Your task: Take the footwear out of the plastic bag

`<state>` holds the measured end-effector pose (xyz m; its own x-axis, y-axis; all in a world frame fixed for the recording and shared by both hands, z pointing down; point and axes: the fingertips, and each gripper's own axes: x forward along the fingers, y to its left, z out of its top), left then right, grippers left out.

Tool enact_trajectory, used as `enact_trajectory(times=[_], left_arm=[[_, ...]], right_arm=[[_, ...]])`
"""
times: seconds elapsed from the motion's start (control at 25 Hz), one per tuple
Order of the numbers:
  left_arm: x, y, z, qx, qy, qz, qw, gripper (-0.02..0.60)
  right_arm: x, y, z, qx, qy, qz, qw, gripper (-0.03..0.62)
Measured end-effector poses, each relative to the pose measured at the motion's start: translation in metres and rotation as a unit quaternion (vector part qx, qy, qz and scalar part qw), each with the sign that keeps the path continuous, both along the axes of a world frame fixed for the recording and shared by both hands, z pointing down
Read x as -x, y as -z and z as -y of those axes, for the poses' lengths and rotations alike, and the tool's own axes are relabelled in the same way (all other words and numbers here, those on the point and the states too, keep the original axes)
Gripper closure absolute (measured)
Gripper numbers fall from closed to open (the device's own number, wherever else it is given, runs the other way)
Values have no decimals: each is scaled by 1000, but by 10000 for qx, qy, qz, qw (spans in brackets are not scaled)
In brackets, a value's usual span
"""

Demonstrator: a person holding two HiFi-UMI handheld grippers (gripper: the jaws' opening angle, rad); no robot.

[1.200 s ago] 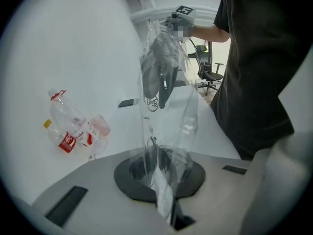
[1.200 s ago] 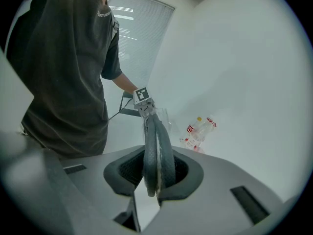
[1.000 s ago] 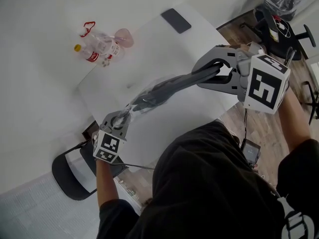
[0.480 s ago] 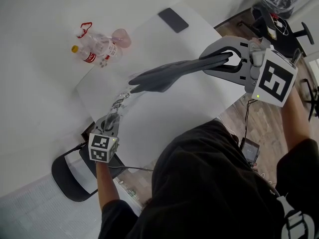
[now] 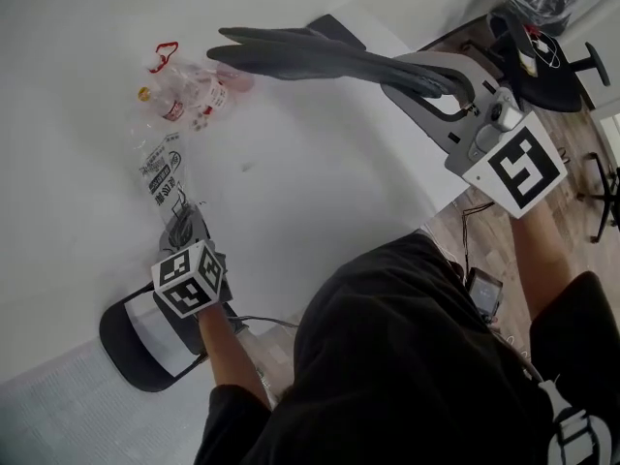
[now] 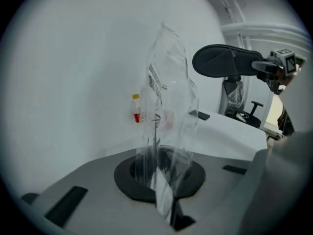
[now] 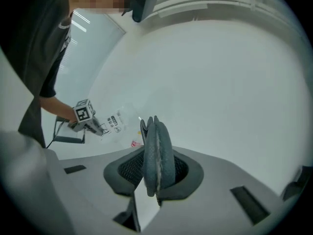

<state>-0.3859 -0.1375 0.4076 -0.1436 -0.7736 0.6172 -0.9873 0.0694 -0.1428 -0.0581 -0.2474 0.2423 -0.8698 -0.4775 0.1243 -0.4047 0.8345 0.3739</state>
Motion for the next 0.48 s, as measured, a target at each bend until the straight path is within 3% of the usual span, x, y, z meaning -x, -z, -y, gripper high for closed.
enact_trajectory(times=[0.2,0.48], left_arm=[[-22,4,7,-161,86,-530,9984,552],[-43,-16,2,30,-78,-608,9981,552]], right_arm=[[-4,-1,11,149,-797,523,9953,516],[-22,-43,11,760,-1358,488,9866,516]])
